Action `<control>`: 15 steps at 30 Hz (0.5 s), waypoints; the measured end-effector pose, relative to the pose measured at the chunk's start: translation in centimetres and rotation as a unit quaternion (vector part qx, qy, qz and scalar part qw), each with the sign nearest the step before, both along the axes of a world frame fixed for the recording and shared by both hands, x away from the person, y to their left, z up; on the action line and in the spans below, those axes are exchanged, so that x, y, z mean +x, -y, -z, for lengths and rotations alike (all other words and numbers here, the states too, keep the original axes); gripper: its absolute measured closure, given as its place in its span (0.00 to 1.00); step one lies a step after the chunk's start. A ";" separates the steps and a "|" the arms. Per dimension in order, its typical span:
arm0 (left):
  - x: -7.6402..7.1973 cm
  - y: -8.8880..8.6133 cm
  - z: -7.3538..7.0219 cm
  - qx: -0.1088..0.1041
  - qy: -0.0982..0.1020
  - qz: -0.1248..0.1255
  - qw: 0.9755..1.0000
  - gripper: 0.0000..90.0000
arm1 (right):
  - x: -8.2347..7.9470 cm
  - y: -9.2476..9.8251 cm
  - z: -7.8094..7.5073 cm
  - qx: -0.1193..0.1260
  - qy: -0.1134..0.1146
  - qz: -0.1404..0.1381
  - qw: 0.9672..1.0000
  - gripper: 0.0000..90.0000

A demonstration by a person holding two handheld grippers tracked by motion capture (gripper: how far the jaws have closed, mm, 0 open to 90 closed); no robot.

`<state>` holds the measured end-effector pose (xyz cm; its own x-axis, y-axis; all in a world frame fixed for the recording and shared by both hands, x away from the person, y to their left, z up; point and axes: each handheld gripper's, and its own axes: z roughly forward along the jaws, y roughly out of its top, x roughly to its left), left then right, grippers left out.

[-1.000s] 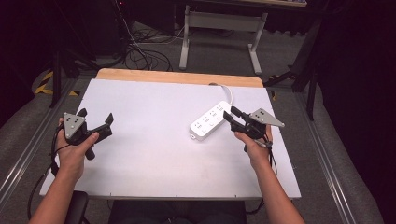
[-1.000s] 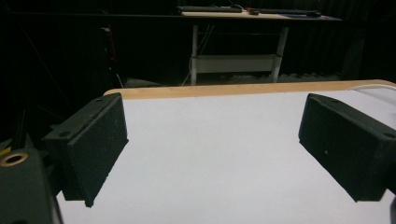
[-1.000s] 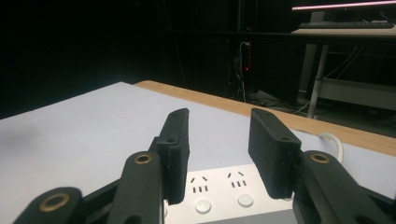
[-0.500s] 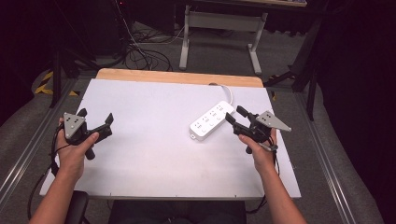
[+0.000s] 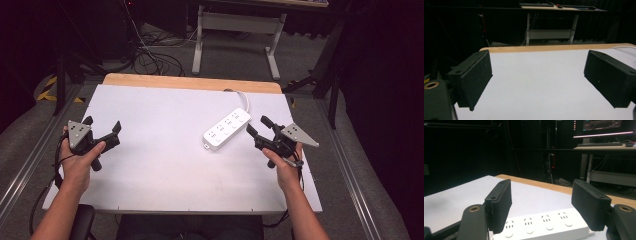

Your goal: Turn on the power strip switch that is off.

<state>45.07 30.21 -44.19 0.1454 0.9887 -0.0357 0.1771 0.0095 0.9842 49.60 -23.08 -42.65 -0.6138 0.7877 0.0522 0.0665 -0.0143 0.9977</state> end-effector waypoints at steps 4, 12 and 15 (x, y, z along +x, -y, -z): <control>0.0 0.0 0.0 -0.001 0.000 0.000 1.000 0.10 | -0.3 0.4 0.4 0.002 -0.013 0.001 1.000 0.20; 0.0 -0.1 0.0 -0.003 0.000 0.000 1.000 0.10 | -1.0 1.0 0.7 0.000 0.009 -0.017 1.000 0.01; 0.0 -0.1 0.0 -0.003 0.002 -0.002 1.000 0.10 | -1.0 1.0 0.8 0.002 0.009 -0.006 1.000 0.01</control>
<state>45.05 30.34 -44.15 0.1408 0.9892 -0.0414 0.1722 0.0167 0.9849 48.62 -24.12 -43.48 -0.6236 0.7805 0.0447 0.0495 -0.0177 0.9986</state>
